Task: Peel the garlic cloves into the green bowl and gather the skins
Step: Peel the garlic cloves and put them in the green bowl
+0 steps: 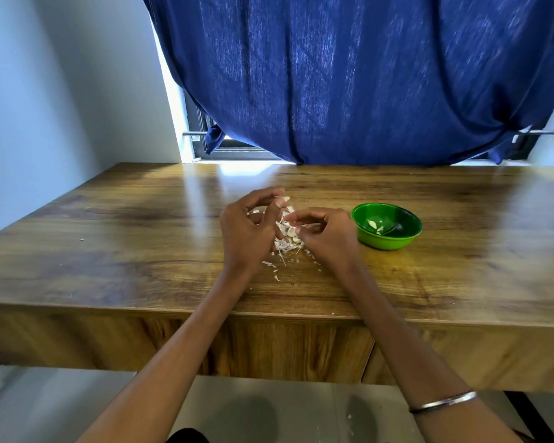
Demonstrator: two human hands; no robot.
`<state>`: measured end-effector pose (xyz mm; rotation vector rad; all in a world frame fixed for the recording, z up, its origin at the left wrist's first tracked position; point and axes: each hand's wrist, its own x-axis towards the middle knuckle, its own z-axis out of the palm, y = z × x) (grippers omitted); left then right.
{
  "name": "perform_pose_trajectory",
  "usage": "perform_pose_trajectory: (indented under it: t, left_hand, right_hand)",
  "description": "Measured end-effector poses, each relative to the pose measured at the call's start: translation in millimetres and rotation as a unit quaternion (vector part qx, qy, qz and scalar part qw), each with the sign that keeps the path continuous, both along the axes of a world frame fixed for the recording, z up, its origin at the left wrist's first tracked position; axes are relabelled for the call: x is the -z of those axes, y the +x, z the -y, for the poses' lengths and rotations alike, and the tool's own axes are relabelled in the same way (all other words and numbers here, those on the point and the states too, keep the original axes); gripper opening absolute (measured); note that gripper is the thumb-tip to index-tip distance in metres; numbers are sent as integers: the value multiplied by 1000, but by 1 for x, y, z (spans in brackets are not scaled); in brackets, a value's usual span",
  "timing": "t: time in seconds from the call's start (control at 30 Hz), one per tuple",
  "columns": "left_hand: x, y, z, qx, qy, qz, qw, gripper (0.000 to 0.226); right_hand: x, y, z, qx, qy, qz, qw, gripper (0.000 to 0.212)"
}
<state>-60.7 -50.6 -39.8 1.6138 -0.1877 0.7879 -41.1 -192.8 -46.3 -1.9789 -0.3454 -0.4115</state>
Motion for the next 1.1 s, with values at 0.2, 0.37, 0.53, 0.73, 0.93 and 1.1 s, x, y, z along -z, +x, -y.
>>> perform_pose_trajectory:
  t: [0.2, 0.37, 0.53, 0.73, 0.93, 1.1]
  left_hand:
    - [-1, 1, 0, 8, -15, -34, 999, 11]
    - [-2, 1, 2, 18, -24, -40, 999, 6]
    - [-1, 1, 0, 24, 9, -30, 999, 6]
    - [0, 0, -3, 24, 37, -21, 999, 8]
    - [-2, -3, 0, 41, 43, -33, 998, 19]
    - [-3, -4, -1, 54, 28, -22, 998, 15]
  right_hand:
    - [-4, -2, -4, 15, 2, 33, 999, 9]
    - [-3, -1, -3, -13, 16, 72, 997, 17]
    - [-5, 0, -4, -4, 96, 72, 993, 16]
    - [-5, -1, -2, -26, 150, 44, 987, 12]
    - [-7, -3, -1, -54, 175, 30, 983, 9]
    - [-8, -4, -4, -86, 194, 2, 977, 10]
